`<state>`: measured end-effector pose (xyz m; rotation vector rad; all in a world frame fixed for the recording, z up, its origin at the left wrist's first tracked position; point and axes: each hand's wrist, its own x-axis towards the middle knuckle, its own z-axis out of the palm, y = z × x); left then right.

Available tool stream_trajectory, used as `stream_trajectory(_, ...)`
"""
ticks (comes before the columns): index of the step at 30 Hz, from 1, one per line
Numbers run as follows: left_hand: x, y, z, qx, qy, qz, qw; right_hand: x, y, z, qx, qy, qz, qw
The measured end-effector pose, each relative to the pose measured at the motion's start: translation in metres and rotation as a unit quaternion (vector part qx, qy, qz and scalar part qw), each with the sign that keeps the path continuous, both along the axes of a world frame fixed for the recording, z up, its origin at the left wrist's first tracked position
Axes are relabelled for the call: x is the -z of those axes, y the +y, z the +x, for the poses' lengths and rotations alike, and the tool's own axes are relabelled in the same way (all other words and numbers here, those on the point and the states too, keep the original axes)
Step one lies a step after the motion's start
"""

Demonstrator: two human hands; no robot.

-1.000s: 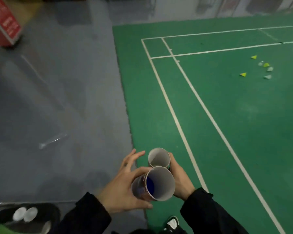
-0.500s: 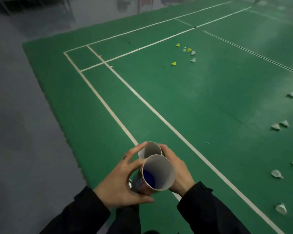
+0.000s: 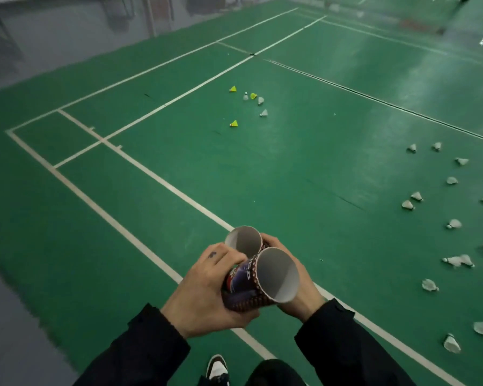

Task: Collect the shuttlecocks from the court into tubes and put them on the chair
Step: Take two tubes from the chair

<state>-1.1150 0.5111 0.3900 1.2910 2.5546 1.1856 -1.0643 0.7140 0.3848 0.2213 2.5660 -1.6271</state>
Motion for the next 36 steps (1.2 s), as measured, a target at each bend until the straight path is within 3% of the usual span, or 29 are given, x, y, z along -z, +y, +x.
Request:
stream_trajectory(5,0.009,0.026,-0.091,-0.018,0.042,-0.023,0.999,0.015,0.025,-0.080,0.022,0.004,-0.036,0.999)
stream_trajectory(11,0.025,0.074,-0.223,0.046,0.126,-0.118,0.984,0.039,0.094,-0.199,0.093,0.047,-0.053,0.993)
stream_trajectory(16,0.023,0.129,-0.335,0.046,0.136,-0.187,0.972,0.045,0.153,-0.320,0.115,0.002,-0.128,0.985)
stream_trajectory(20,0.019,0.172,-0.424,-0.019,0.087,-0.207,0.974,0.029,0.197,-0.410,0.132,-0.037,-0.164,0.977)
stream_trajectory(23,0.026,0.200,-0.486,-0.069,-0.030,-0.177,0.981,0.022,0.222,-0.468,0.161,-0.031,-0.232,0.959)
stream_trajectory(27,0.054,0.235,-0.575,-0.118,-0.119,-0.146,0.975,0.025,0.247,-0.548,0.095,-0.013,-0.254,0.962)
stream_trajectory(31,0.080,0.274,-0.674,-0.116,-0.161,-0.166,0.966,0.042,0.273,-0.647,0.024,-0.022,-0.174,0.984)
stream_trajectory(36,0.073,0.329,-0.805,-0.057,-0.177,-0.237,0.954,0.032,0.320,-0.783,0.035,-0.045,-0.086,0.995)
